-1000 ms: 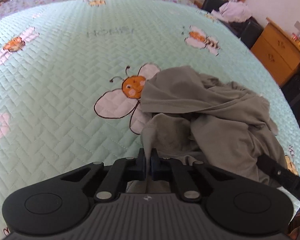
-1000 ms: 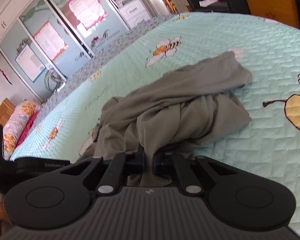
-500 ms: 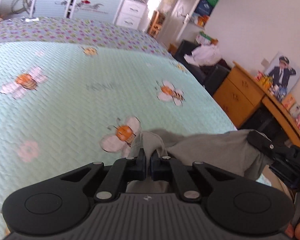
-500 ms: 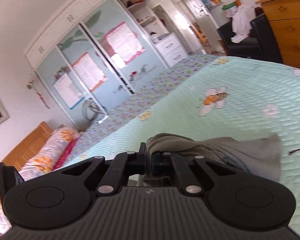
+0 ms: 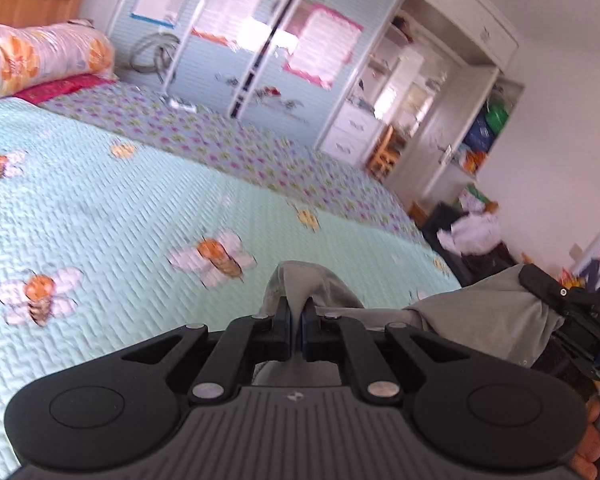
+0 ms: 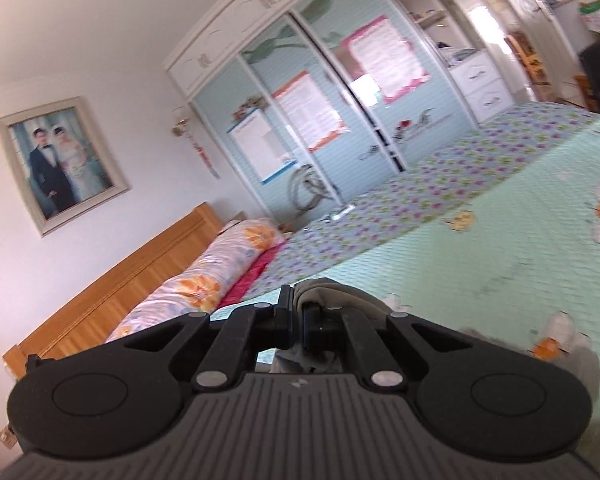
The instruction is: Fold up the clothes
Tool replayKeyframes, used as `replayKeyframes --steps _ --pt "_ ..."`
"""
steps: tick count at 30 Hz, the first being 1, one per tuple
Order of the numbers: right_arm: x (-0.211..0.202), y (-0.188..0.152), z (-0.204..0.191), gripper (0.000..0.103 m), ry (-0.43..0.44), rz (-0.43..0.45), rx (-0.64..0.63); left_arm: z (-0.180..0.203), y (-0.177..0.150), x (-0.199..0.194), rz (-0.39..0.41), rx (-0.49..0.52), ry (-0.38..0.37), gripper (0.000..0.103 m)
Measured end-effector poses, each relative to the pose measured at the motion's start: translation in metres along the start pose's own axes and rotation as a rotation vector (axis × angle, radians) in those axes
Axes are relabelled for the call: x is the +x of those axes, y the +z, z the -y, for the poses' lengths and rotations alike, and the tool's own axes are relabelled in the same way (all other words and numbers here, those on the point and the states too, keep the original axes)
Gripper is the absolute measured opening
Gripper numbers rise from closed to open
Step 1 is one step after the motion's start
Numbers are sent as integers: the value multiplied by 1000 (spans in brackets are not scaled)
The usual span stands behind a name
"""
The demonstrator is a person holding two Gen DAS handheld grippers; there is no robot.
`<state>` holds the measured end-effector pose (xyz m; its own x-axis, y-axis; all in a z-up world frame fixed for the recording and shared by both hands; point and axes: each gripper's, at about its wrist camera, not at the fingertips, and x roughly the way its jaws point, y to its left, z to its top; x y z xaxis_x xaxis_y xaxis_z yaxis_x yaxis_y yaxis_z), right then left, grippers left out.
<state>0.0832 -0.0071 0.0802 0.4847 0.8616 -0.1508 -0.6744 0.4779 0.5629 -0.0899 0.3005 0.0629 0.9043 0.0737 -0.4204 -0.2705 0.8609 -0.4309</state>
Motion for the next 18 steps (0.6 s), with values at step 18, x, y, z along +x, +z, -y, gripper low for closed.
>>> replayKeyframes --steps 18 --pt "92 -42 -58 3 59 -225 -8 -73 33 -79 143 -55 248 4"
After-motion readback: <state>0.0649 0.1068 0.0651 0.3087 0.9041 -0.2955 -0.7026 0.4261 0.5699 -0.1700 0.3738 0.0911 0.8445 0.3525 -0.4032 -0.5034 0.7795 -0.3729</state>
